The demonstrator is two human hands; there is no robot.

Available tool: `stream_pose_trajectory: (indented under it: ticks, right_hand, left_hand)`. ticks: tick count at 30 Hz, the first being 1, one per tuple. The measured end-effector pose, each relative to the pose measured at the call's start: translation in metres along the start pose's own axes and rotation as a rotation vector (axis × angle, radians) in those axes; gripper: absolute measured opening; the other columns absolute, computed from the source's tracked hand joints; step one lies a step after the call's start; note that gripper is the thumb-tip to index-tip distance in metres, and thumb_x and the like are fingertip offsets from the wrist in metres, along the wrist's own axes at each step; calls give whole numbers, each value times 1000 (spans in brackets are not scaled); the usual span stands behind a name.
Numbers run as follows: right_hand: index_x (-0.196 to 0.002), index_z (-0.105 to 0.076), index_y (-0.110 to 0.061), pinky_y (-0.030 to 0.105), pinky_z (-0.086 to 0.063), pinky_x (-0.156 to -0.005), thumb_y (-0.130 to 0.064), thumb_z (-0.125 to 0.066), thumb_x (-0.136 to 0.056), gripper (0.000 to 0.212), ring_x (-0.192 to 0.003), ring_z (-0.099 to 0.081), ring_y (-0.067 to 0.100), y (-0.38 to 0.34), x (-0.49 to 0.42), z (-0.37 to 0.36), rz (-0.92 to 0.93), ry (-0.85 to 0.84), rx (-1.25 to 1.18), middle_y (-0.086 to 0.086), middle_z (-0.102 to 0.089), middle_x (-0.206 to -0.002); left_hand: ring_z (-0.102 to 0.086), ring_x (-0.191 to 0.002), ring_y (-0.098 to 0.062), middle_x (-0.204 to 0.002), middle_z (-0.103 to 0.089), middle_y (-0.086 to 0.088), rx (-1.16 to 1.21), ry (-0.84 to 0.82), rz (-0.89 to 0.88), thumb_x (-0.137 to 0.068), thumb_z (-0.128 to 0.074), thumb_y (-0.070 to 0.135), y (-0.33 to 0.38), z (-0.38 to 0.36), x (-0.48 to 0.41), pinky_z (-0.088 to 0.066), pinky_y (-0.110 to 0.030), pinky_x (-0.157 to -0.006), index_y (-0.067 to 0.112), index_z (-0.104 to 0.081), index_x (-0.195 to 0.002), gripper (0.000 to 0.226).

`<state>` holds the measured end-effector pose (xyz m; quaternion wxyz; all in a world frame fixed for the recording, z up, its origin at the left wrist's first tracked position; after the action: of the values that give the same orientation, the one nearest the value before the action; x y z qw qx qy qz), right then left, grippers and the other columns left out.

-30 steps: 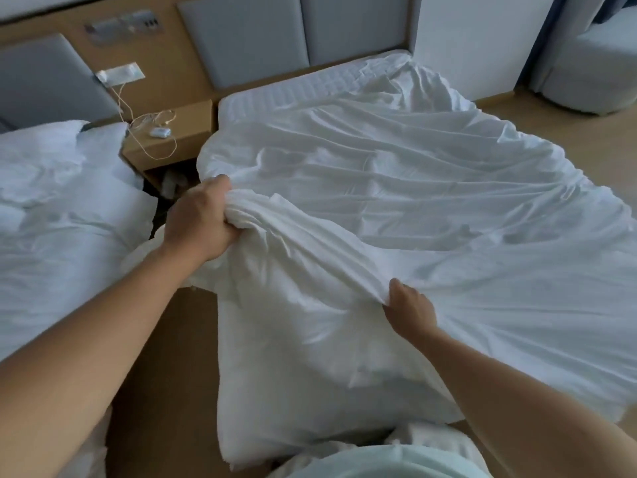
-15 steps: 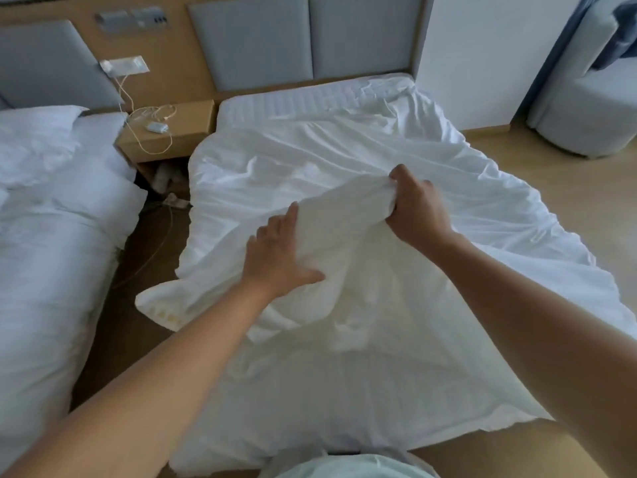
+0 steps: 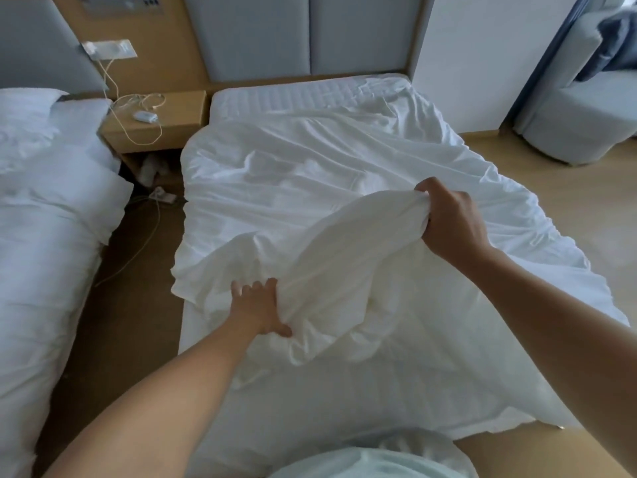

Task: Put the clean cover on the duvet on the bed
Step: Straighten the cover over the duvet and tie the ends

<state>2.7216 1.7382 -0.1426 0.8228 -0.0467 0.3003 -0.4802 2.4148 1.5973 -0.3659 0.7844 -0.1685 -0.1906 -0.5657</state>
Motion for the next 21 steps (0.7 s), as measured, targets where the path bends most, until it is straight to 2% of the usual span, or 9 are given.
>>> stream_pose_trajectory:
  ticks: [4, 6, 8, 10, 12, 15, 17, 19, 21]
  right_hand:
    - [-112, -67, -9, 44, -52, -61, -1, -62, -77, 36, -72, -63, 42, 11, -10, -17, 26, -2, -28, 18, -67, -80]
    - [-111, -67, -11, 44, -54, -62, 0, -63, -77, 36, -72, -63, 41, 22, -14, -24, 8, -13, -36, 17, -67, -79]
    - [-110, -67, -13, 43, -53, -61, 0, -63, -77, 36, -72, -62, 40, 32, -18, -28, -7, -20, -44, 15, -67, -79]
    - [-109, -68, -12, 40, -51, -62, 1, -64, -76, 36, -73, -63, 41, 42, -25, -30, -9, -12, -45, 16, -68, -79]
    - [-109, -68, -11, 37, -49, -63, 3, -64, -76, 37, -73, -64, 41, 48, -30, -34, -12, -20, -46, 17, -68, -80]
    - [-108, -68, -12, 35, -48, -64, 1, -63, -75, 36, -73, -64, 39, 51, -33, -44, -10, -36, -69, 15, -68, -79]
    - [-108, -68, -13, 32, -45, -64, -1, -63, -76, 34, -72, -63, 36, 52, -31, -52, -27, -54, -70, 14, -68, -77]
    - [-106, -68, -14, 31, -42, -63, -3, -63, -76, 33, -68, -60, 33, 50, -30, -56, -57, -51, -78, 9, -64, -73]
    - [-106, -67, -14, 31, -41, -61, -4, -63, -77, 31, -65, -55, 27, 48, -26, -61, -84, -53, -77, 3, -59, -71]
  left_hand:
    - [-23, -148, -38, -153, -33, -12, 18, -67, 109, -52, -78, 79, -27, -41, -11, 0, -65, -119, 24, -25, -151, 125]
    - [-33, -145, -33, -145, -46, -8, 123, -58, 118, -59, -80, 72, -36, -52, -15, 0, -63, -120, 23, -26, -150, 116]
    - [-53, -131, -30, -130, -62, -7, 352, -27, 107, -74, -78, 60, -43, -61, -18, -17, -56, -122, 18, -35, -145, 93]
    - [-60, -120, -36, -122, -65, -12, 638, 17, 118, -84, -77, 44, -45, -66, -17, -44, -50, -106, 14, -42, -139, 72]
    - [-52, -125, -37, -132, -54, -13, 696, 62, 157, -79, -79, 44, -43, -66, -17, -47, -49, -102, 17, -37, -145, 82]
    - [-27, -141, -30, -153, -27, -3, 570, 54, 131, -52, -84, 70, -28, -59, -27, -30, -53, -117, 25, -29, -152, 123]
    - [-41, -137, -27, -147, -45, -1, 626, 40, 79, -42, -86, 75, -19, -55, -37, -30, -52, -117, 21, -39, -150, 130]
    - [-61, -120, -28, -127, -67, -5, 717, 65, 59, -57, -91, 59, -16, -52, -43, -45, -43, -104, 16, -60, -134, 93]
    - [-69, -103, -33, -107, -74, -12, 763, 164, 41, -79, -83, 36, -16, -47, -43, -53, -37, -83, 9, -70, -110, 43]
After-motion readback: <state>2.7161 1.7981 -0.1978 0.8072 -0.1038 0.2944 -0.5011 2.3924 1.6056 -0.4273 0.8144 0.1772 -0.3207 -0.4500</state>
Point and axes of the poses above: each hand's wrist, its own x-axis away from the middle knuckle, its own z-axis out of the back of the hand, y = z × x, the point moved 6 cm from there along -x, towards the middle knuckle
